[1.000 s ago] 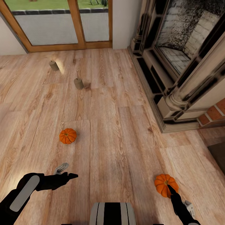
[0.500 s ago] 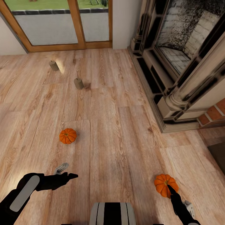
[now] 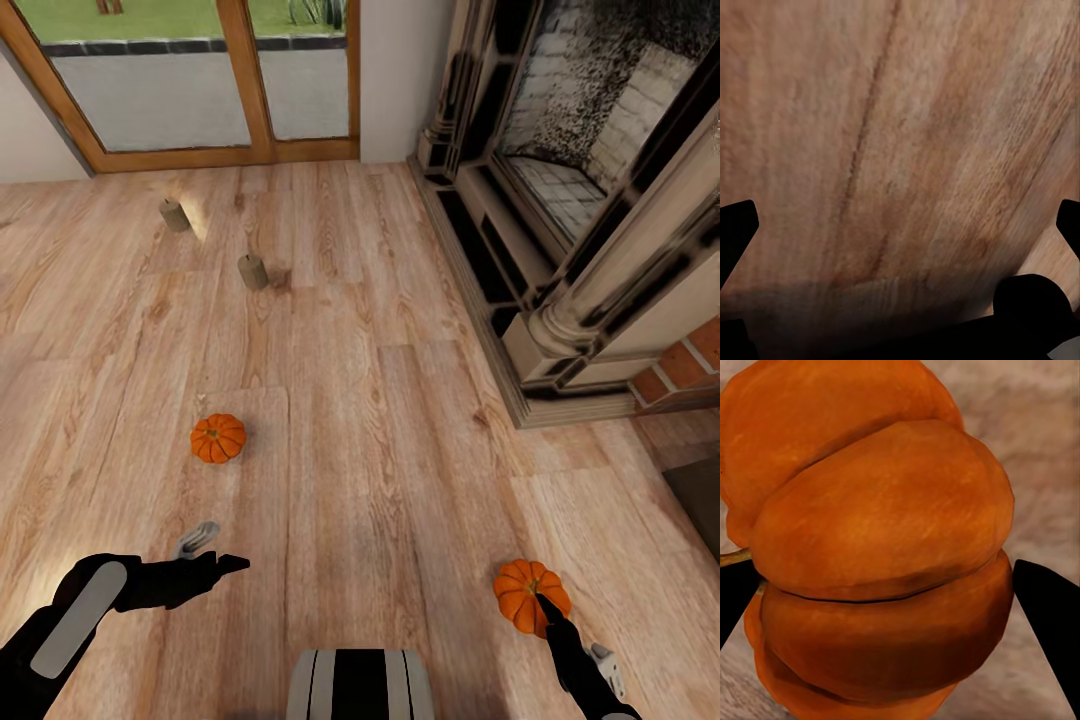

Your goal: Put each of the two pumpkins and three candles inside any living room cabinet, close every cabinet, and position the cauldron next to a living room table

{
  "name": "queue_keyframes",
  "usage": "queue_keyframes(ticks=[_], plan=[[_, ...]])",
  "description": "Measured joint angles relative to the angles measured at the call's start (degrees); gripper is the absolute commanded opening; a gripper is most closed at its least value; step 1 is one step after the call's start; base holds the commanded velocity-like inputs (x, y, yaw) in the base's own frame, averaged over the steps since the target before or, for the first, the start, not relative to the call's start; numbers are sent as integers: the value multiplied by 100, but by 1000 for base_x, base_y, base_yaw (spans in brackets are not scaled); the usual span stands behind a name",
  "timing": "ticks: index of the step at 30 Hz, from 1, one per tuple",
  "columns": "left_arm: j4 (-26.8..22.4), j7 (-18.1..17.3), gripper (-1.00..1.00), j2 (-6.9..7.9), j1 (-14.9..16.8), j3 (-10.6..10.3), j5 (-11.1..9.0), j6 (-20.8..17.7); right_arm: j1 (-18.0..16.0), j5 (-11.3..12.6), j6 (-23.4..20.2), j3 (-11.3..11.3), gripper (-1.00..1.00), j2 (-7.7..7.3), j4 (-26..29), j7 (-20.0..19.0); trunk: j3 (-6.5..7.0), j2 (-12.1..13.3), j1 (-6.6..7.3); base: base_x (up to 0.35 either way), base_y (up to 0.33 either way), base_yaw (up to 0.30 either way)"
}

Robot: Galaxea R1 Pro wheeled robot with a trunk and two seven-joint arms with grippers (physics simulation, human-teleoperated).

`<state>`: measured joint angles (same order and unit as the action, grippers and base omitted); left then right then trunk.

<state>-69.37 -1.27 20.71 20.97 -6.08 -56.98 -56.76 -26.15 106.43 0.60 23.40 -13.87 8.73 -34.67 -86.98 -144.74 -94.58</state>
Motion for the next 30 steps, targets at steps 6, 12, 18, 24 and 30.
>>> queue_keyframes(ticks=[6,12,18,24,30], plan=[[0,0,100,0,0,-1,-2,0,-1,10,2,-7,-100,0,-3,64,22,1,2,0,0,0],[-2,0,100,0,1,-5,0,0,-2,30,0,10,-100,1,-17,85,44,3,4,0,0,0],[-4,0,100,0,1,-10,0,0,-2,29,-1,13,-100,1,-17,84,111,7,11,0,0,0],[-3,0,100,0,1,-4,0,0,-2,36,-5,6,-100,1,-15,84,133,9,14,0,0,0],[-2,0,100,0,1,-2,0,0,-2,35,3,12,-100,1,-17,84,133,8,14,0,0,0]])
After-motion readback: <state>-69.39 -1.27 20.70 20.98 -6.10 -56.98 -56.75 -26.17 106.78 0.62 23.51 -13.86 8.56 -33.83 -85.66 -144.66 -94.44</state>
